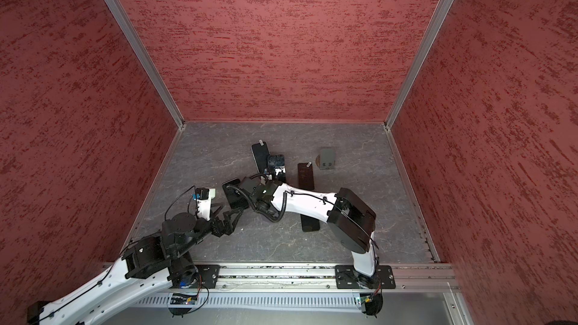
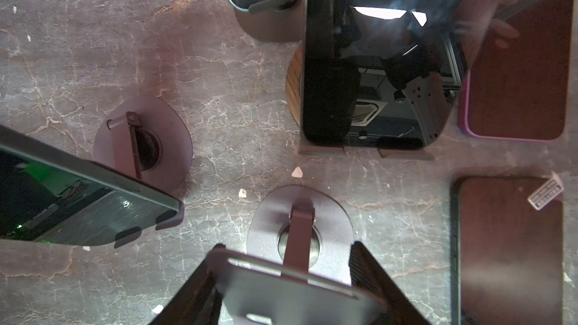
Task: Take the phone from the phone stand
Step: 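Lift the grey stand off the table with the right gripper, then carry the grey stand farther from the robot and set it down near the wall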
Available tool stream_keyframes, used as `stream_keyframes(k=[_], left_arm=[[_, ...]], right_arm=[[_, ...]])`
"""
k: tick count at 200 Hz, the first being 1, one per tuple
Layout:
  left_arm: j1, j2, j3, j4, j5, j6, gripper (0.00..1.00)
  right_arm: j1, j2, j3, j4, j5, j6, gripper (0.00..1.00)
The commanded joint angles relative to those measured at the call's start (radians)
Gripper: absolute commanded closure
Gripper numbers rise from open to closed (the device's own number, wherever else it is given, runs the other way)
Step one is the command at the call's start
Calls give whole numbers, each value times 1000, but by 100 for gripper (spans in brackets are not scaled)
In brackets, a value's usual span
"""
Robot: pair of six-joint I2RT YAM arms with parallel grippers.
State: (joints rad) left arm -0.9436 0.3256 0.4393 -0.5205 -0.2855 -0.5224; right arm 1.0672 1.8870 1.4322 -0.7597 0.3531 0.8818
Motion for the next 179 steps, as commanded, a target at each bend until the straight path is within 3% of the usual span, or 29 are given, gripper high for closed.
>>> stream_keyframes(k=[1, 79, 137, 179], left_arm=[[-1, -11, -1, 8, 14, 10, 0], [-1, 18, 10, 22, 16, 4, 0], [-1, 74, 39, 25, 17, -4, 1], [-1, 110, 53, 37, 8, -11, 0]], right_arm=[[-8, -66, -19, -6, 35, -13, 50], [-128, -318, -201, 32, 24, -63, 50], [-369, -504, -370, 91, -21, -171, 51], [-557, -535, -414, 129, -55, -285, 51]])
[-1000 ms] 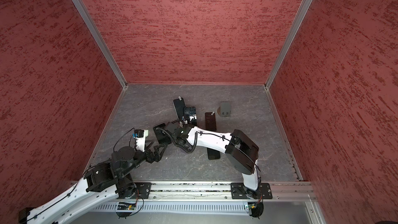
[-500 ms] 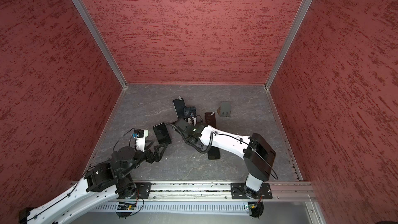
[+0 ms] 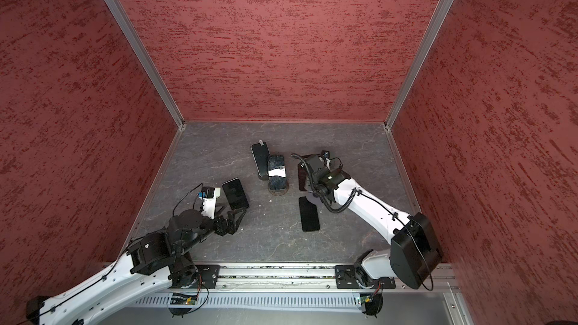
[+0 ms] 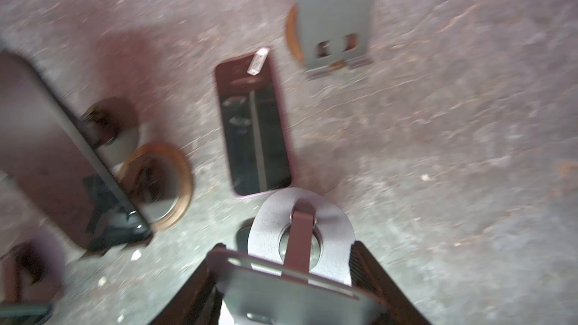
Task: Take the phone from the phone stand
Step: 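Carry the grey stand farther from the robot and set it down near the wall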
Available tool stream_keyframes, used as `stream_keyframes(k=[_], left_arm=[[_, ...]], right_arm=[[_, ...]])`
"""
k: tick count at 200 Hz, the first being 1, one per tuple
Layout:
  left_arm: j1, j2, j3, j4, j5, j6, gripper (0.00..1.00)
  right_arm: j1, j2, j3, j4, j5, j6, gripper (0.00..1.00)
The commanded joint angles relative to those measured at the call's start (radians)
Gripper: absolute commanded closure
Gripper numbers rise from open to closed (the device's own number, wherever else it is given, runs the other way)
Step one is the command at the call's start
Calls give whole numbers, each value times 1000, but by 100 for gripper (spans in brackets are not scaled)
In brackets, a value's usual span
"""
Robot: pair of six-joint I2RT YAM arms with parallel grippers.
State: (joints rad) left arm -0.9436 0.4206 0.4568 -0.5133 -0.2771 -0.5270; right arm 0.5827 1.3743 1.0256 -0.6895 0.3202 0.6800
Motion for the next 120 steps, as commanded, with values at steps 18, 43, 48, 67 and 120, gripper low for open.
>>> stream_keyframes(k=[18, 43, 48, 67, 120], left_arm=[[-1, 35, 43, 39, -6, -7, 0], [-1, 63, 58, 42, -20, -3, 1], [-1, 68, 60, 43, -22, -2, 0], [1, 79, 62, 44, -32, -2, 0], [5, 90, 62, 48, -60, -1, 0]], right_arm=[[-145, -11, -1, 77, -28, -131, 51], [-234, 30, 24, 100, -32, -189, 51], [-254, 41, 29, 109, -33, -200, 51], [-329, 74, 44, 141, -59, -233, 51], [-457, 206, 130, 234, -116, -312, 51]])
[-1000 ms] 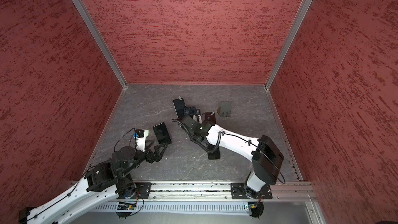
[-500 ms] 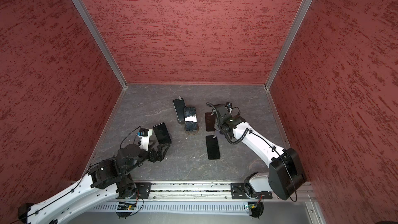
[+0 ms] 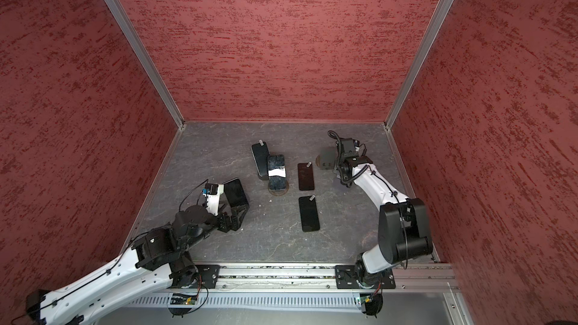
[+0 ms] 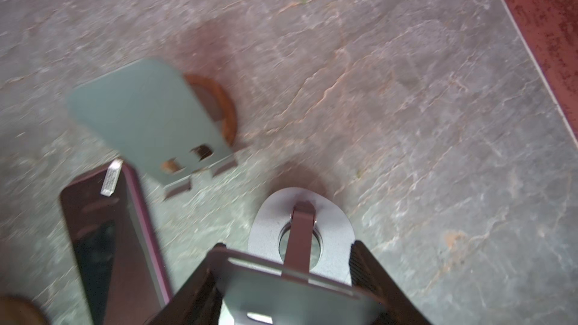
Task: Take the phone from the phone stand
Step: 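Carry the grey stand farther from the robot and set it down near the wall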
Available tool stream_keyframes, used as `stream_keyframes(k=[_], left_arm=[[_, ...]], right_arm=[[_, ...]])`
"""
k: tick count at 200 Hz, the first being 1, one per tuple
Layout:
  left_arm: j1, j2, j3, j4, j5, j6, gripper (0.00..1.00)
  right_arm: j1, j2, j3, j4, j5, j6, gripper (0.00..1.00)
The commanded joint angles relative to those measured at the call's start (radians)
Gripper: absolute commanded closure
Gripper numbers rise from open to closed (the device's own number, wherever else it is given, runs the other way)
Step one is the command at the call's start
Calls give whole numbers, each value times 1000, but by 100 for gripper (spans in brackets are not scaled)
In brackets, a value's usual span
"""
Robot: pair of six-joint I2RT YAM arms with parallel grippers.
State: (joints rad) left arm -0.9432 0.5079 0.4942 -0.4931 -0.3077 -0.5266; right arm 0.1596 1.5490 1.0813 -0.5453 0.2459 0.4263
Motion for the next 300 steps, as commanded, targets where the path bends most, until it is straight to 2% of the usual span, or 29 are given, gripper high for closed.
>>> stream_keyframes(k=[1, 88, 168, 222, 258, 300], left_arm=[[4, 3, 24, 28, -29, -1, 0], [17, 46, 40, 37, -46, -13, 0], [18, 174, 97, 45, -37, -11, 0], [17, 251, 128, 59, -15, 2, 0], [18, 266, 121, 94, -25, 4, 0], [20, 300, 139, 114, -24, 17, 0]], right_arm=[[-35, 34, 76, 91, -43, -59, 51], [-110, 257, 263, 150, -153, -181, 50], [-134, 337, 261, 193, -169, -182, 44], [-135, 309, 243, 208, -174, -164, 29], [-135, 235, 237, 187, -139, -162, 2], [-135, 121, 209, 146, -96, -164, 1]])
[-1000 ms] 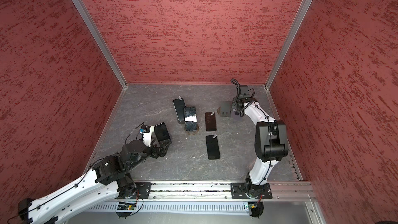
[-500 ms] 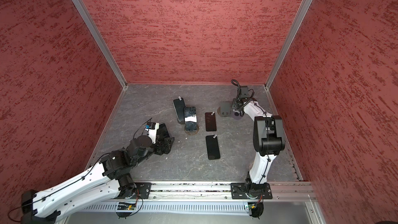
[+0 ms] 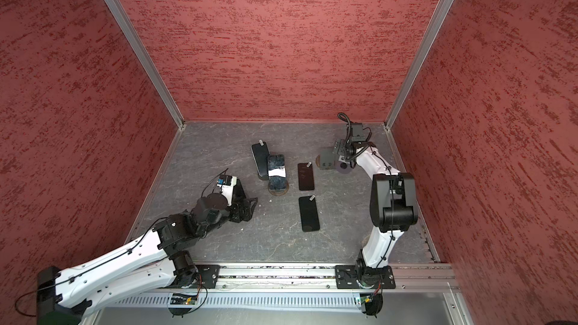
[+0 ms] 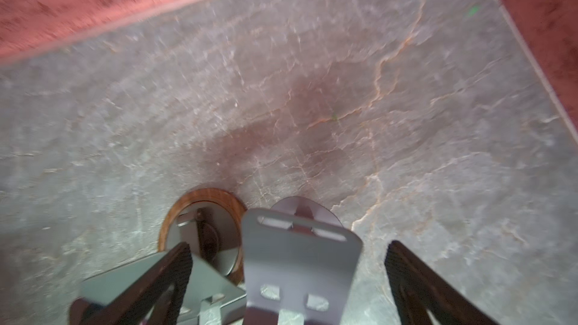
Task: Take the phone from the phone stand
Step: 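Carry the grey stand farther from the robot and set it down near the wall, then move the left gripper to the black phone on the wooden-base stand and grasp it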
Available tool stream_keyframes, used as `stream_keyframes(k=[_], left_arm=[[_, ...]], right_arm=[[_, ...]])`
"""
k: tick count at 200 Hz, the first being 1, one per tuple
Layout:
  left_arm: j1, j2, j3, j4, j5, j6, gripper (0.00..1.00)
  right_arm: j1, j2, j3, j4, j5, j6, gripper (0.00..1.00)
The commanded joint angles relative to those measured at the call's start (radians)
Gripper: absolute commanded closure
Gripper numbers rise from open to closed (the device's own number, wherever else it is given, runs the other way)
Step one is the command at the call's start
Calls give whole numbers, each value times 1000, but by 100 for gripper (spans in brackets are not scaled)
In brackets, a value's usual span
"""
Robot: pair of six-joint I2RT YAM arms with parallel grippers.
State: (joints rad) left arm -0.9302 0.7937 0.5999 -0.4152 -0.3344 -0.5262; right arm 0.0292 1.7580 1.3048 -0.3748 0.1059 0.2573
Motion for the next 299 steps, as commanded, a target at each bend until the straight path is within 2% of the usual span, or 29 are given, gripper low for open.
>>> stream_keyframes(k=[1, 69, 106, 155, 182, 212, 299], left_arm=[[6, 15, 34, 37, 2, 16, 0], [5, 91, 67, 43, -32, -1, 0], [-19, 139, 104, 23, -84, -10, 0], [-63, 220, 172, 15, -163, -17, 0], [-83, 303, 260, -85, -246, -36, 0], [-154, 374, 336, -113, -368, -12, 0], [-102, 669, 618, -273, -187, -41, 0]], right_arm=[[-5, -91, -15, -25, 44, 5, 1], [-4, -300, -216, -39, -38, 50, 1], [-2, -397, -315, -59, -154, 76, 1], [0, -501, -405, -66, -180, 116, 1], [1, -520, -437, -66, -216, 129, 1], [3, -536, -475, -61, -224, 137, 1], [4, -592, -541, -28, -261, 131, 1]])
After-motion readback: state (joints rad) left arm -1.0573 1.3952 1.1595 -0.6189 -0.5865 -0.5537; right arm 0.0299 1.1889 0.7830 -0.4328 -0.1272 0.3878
